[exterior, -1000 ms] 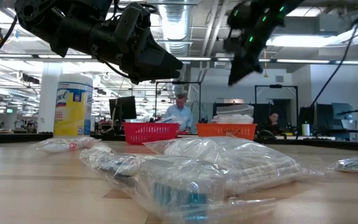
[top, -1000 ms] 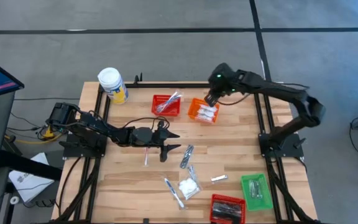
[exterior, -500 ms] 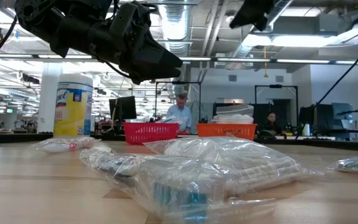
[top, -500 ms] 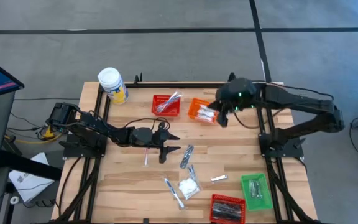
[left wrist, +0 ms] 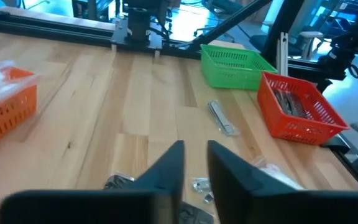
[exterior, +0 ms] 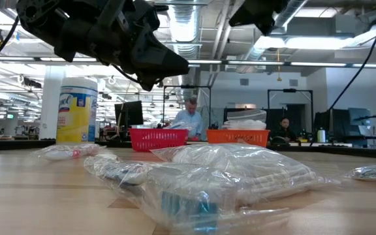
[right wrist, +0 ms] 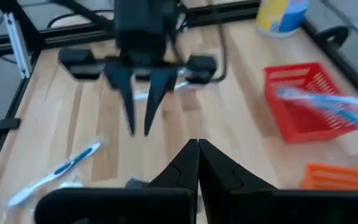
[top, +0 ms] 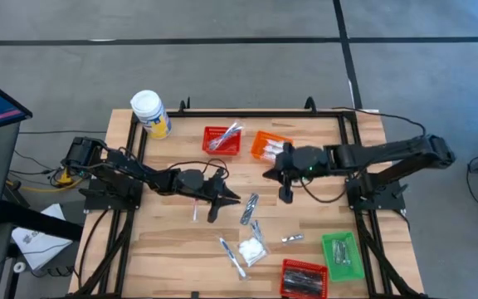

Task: Pick & Place Travel size toiletries
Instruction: Put the red toothbrush into the top red bin

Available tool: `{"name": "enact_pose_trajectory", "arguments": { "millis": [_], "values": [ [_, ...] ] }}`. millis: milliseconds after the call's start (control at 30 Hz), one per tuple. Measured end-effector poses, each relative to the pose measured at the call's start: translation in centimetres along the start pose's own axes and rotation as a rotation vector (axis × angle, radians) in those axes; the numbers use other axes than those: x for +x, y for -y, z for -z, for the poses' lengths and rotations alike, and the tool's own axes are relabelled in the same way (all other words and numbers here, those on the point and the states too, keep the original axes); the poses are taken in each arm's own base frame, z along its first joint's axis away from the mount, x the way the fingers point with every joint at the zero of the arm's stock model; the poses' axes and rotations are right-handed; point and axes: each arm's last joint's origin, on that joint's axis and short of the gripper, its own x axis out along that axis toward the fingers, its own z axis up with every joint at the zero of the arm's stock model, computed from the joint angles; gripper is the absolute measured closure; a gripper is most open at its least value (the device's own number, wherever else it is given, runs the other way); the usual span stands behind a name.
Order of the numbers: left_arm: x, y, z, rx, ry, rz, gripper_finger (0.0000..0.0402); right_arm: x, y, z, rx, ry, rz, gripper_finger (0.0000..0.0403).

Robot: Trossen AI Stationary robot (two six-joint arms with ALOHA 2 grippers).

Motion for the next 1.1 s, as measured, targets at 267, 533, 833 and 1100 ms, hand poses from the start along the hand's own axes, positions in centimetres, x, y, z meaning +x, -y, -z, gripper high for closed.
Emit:
{"name": "enact_pose_trajectory", "arguments": {
  "millis": [267,533,833,1100],
  "values": [
    [0.0,0.0,0.1,0.006,-0.015,-0.003,0.0399,3.0,-1.6,5.1,-0.002,0.019,-0.059,0.0403],
    [1.3,0.1,-0.1,0.003,-0.07,0.033,0.0401,4.9,-3.2,7.1,-0.03,0.169,0.212,0.0403],
    [5.2,-0.8,1.4,-0.01,-0.338,0.217,0.0401,6.8,-4.9,6.4,-0.213,0.342,0.345,0.0403],
    [5.0,-3.4,1.6,-0.064,-0.407,0.295,0.0401,9.7,-5.4,8.3,-0.247,0.304,0.344,0.0403]
  ]
}}
